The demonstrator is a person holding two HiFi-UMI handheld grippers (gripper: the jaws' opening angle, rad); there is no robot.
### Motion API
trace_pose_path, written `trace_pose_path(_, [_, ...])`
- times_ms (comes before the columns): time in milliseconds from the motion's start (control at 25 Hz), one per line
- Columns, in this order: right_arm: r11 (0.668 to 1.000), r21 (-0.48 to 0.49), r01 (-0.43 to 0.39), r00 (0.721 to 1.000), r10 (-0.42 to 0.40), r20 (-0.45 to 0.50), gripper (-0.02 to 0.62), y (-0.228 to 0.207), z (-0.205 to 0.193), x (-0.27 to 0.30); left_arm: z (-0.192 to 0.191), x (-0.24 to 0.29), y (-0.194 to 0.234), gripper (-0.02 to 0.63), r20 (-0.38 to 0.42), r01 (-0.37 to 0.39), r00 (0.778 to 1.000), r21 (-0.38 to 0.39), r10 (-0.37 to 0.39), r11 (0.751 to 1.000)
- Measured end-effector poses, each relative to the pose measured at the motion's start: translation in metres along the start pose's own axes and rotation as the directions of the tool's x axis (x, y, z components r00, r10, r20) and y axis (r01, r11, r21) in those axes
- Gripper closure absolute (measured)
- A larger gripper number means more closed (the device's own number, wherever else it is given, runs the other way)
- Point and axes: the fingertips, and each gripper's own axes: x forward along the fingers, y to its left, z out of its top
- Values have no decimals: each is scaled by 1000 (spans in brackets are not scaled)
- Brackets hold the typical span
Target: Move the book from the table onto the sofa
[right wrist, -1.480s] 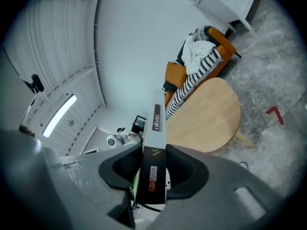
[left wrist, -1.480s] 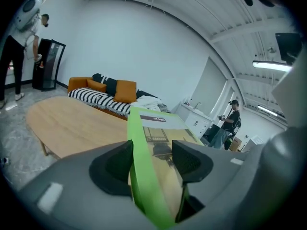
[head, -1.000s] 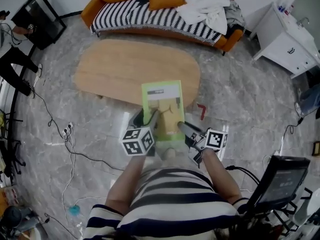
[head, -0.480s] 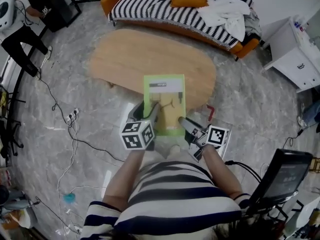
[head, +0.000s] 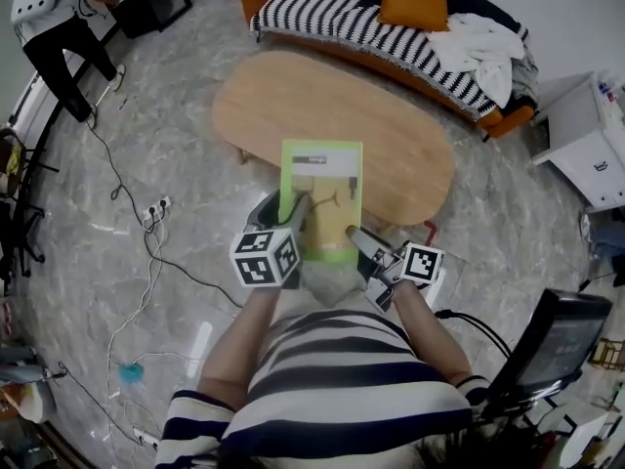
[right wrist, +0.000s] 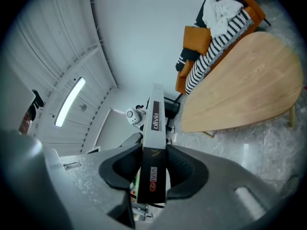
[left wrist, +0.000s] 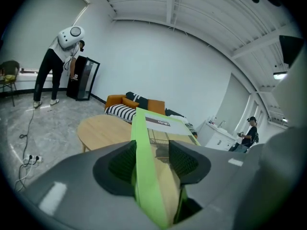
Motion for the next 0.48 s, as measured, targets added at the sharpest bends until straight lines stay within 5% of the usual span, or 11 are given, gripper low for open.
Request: trace_pose_path(480, [999, -14, -49, 993, 47, -112, 446, 18, -23, 110, 40, -32, 106, 402, 68, -105, 992, -56, 109, 993])
